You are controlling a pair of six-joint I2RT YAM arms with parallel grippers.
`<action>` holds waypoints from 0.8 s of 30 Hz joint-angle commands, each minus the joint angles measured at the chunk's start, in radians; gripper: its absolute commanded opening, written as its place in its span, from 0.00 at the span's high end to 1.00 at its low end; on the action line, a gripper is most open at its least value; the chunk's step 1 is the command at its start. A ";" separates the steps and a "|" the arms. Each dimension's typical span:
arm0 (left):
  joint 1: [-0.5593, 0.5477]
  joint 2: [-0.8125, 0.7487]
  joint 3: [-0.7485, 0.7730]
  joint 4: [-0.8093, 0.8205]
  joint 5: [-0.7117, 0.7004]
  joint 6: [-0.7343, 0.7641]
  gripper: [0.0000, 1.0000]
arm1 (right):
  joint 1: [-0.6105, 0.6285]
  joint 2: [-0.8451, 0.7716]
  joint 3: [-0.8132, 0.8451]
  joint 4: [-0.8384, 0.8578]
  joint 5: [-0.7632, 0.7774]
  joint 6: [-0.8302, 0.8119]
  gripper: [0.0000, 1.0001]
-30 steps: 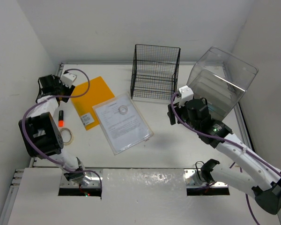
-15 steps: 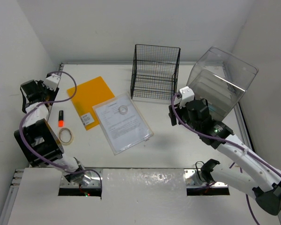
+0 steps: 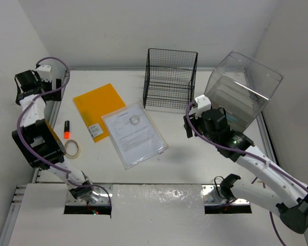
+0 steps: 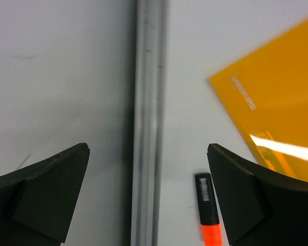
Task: Organize the desk
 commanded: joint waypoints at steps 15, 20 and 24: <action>-0.185 -0.609 -0.338 0.304 -0.570 -0.154 0.00 | 0.009 0.036 0.048 0.036 -0.016 -0.007 0.30; -0.186 -0.573 -0.288 0.078 -0.324 -0.235 0.00 | 0.009 0.036 0.029 0.074 -0.015 0.002 0.30; -0.205 -0.364 -0.274 0.011 -0.301 -0.295 0.00 | 0.009 0.051 0.028 0.073 -0.035 0.011 0.30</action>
